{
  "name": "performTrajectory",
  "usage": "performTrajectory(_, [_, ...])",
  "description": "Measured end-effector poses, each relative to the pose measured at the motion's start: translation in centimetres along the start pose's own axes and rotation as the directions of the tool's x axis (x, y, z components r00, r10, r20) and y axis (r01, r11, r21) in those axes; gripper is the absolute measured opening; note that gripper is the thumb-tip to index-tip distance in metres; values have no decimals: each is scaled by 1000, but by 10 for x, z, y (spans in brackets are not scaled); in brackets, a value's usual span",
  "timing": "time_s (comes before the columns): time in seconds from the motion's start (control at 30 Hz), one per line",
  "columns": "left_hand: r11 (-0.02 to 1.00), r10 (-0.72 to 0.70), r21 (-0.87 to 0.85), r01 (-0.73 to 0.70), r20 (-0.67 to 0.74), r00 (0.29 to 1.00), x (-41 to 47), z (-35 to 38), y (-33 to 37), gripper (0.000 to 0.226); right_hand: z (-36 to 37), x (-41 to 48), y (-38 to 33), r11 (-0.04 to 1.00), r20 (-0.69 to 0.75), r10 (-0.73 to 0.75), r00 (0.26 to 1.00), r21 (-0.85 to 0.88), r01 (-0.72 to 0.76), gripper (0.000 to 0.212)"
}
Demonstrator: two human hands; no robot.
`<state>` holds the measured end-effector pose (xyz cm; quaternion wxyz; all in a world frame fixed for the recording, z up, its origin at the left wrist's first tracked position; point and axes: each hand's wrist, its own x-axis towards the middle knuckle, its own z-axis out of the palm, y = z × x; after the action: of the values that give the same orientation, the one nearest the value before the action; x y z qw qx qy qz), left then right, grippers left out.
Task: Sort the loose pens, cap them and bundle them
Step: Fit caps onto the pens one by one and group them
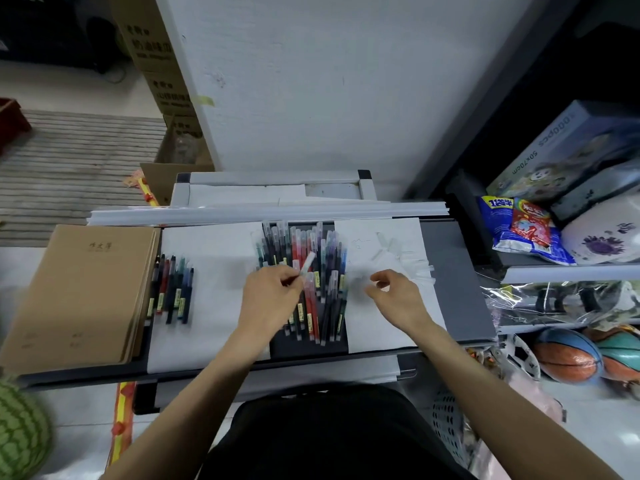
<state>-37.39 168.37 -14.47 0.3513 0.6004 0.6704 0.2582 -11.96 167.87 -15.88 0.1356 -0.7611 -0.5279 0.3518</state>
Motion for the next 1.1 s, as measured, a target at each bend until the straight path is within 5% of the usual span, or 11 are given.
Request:
performTrajectory(0.2, [986, -164, -37, 164, 19, 986, 50, 4, 4, 21, -19, 27, 27, 950, -148, 35, 988, -303, -79, 40])
performTrajectory(0.53, [977, -164, 153, 149, 90, 982, 89, 27, 2, 33, -13, 53, 8, 879, -46, -217, 975, -443, 175, 49])
performTrajectory(0.7, [968, -131, 227, 111, 77, 988, 92, 30, 1, 50, -7, 63, -3, 800, 16, -216, 976, -571, 186, 59])
performTrajectory(0.97, [984, -111, 146, 102, 59, 992, 87, 25, 0, 44, -7, 67, 2, 741, -25, -320, 947, -630, 234, 32])
performTrajectory(1.1, [990, -60, 124, 59, 1, 998, 74, 10, -4, 16, -1, 63, -2, 785, -67, -382, 922, -550, 286, 22])
